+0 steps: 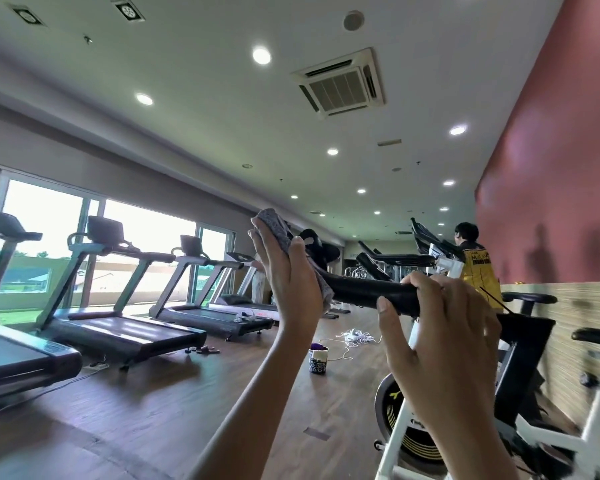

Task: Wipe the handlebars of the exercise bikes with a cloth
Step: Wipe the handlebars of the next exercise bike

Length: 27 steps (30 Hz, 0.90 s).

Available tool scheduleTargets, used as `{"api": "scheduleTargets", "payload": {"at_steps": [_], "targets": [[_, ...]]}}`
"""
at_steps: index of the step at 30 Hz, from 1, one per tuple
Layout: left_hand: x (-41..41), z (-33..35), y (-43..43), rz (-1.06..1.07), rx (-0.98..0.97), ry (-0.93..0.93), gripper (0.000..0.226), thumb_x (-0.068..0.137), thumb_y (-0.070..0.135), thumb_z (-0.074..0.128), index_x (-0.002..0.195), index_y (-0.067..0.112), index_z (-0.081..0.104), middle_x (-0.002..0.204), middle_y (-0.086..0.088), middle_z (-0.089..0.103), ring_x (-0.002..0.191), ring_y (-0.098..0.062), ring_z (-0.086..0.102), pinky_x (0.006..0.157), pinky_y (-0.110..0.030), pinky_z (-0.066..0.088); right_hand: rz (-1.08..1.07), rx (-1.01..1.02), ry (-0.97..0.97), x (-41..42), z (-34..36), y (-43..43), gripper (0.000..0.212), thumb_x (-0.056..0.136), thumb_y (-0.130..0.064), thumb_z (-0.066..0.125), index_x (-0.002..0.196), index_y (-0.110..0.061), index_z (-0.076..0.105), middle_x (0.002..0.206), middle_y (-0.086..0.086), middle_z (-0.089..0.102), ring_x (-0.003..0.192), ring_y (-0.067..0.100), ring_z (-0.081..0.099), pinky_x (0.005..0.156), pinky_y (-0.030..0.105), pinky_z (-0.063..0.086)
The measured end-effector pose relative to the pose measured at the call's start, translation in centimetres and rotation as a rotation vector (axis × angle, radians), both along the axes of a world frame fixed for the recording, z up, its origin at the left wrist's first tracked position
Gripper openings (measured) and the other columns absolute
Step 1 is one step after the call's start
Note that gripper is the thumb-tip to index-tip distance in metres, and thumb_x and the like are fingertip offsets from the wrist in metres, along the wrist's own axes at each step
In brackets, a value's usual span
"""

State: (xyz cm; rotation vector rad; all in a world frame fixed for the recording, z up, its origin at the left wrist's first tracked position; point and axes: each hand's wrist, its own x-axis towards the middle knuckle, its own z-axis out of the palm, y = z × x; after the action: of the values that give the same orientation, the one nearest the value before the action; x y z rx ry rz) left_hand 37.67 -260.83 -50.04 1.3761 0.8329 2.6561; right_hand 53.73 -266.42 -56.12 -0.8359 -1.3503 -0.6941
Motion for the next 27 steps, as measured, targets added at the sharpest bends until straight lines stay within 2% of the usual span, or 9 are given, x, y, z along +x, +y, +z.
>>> {"api": "scheduleTargets", "payload": {"at_steps": [3, 6, 11, 14, 17, 19, 22, 24, 27], "targets": [[1.7, -0.7, -1.5, 0.089, 0.021, 0.063, 0.065, 0.086, 0.051, 0.035, 0.147, 0.051, 0.015, 0.161, -0.013, 0.019, 0.148, -0.039, 0.015, 0.117, -0.067, 0.007, 0.003, -0.003, -0.005, 0.1, -0.1, -0.1, 0.048, 0.09, -0.049, 0.04, 0.114, -0.012, 0.058, 0.112, 0.01, 0.06, 0.115, 0.03, 0.047, 0.099, 0.049, 0.035], [2.7, -2.5, -2.3, 0.142, 0.096, 0.178, 0.063, 0.091, 0.05, 0.035, 0.143, 0.064, 0.003, 0.163, -0.001, 0.01, 0.141, -0.054, 0.018, 0.106, -0.075, 0.027, 0.011, -0.006, 0.011, 0.0, 0.0, -0.1, 0.047, 0.09, -0.049, 0.04, 0.113, -0.013, 0.058, 0.112, 0.01, 0.06, 0.115, 0.03, 0.048, 0.099, 0.051, 0.037], [-1.7, 1.6, -0.3, -0.026, -0.098, 0.086, 0.066, 0.076, 0.053, 0.039, 0.14, 0.039, 0.031, 0.137, -0.051, 0.022, 0.095, -0.067, 0.047, 0.074, -0.068, 0.048, 0.013, -0.037, -0.021, 0.2, 0.2, -0.1, 0.047, 0.09, -0.05, 0.04, 0.114, -0.014, 0.058, 0.113, 0.009, 0.06, 0.114, 0.031, 0.052, 0.098, 0.051, 0.04], [0.5, -0.2, -1.4, 0.025, -0.044, 0.111, 0.065, 0.087, 0.048, 0.036, 0.149, 0.043, 0.018, 0.156, -0.035, 0.005, 0.137, -0.062, 0.016, 0.106, -0.073, 0.029, 0.018, -0.051, -0.024, 0.2, 0.3, -0.5, 0.048, 0.09, -0.049, 0.041, 0.113, -0.011, 0.06, 0.11, 0.01, 0.061, 0.112, 0.03, 0.051, 0.1, 0.051, 0.04], [5.4, -4.6, -3.2, 0.179, 0.114, 0.299, 0.065, 0.101, 0.035, 0.025, 0.156, 0.015, -0.003, 0.162, -0.009, -0.021, 0.15, -0.022, -0.02, 0.123, -0.031, -0.005, 0.045, -0.05, -0.024, 0.2, 0.5, -0.7, 0.046, 0.09, -0.047, 0.041, 0.112, -0.012, 0.061, 0.107, 0.007, 0.062, 0.108, 0.028, 0.053, 0.097, 0.047, 0.04], [5.4, -5.8, -2.7, 0.371, 0.201, 0.445, 0.059, 0.104, 0.034, 0.021, 0.154, 0.002, 0.016, 0.162, -0.022, -0.005, 0.15, -0.034, -0.014, 0.123, -0.044, -0.005, 0.093, -0.028, -0.032, 0.7, 0.6, -0.7, 0.043, 0.092, -0.043, 0.039, 0.111, -0.014, 0.063, 0.106, 0.002, 0.064, 0.107, 0.025, 0.055, 0.097, 0.044, 0.038], [3.0, -4.5, -1.2, 0.671, 0.342, 0.592, 0.047, 0.104, 0.034, 0.019, 0.132, 0.007, 0.046, 0.141, -0.016, 0.045, 0.141, -0.033, 0.032, 0.119, -0.057, 0.018, 0.273, 0.024, -0.066, 2.4, 1.1, 0.1, 0.037, 0.096, -0.033, 0.036, 0.107, -0.018, 0.068, 0.093, -0.008, 0.065, 0.092, 0.015, 0.057, 0.09, 0.043, 0.041], [2.8, -3.9, -1.4, 0.766, 0.423, 0.659, 0.041, 0.103, 0.033, 0.021, 0.116, 0.014, 0.054, 0.113, -0.01, 0.064, 0.116, -0.023, 0.053, 0.109, -0.051, 0.036, 0.431, 0.028, -0.052, 3.4, 1.6, 1.1, 0.038, 0.098, -0.03, 0.033, 0.101, -0.018, 0.069, 0.084, -0.013, 0.062, 0.084, 0.006, 0.054, 0.082, 0.04, 0.043], [4.7, -3.4, -2.8, 0.836, 0.425, 0.779, 0.04, 0.102, 0.031, 0.023, 0.101, 0.016, 0.06, 0.089, -0.005, 0.069, 0.09, -0.016, 0.056, 0.092, -0.036, 0.041, 0.581, 0.024, 0.01, 3.6, 1.8, 2.1, 0.041, 0.099, -0.031, 0.029, 0.091, -0.013, 0.066, 0.08, -0.011, 0.06, 0.082, 0.004, 0.054, 0.077, 0.033, 0.043]]}}
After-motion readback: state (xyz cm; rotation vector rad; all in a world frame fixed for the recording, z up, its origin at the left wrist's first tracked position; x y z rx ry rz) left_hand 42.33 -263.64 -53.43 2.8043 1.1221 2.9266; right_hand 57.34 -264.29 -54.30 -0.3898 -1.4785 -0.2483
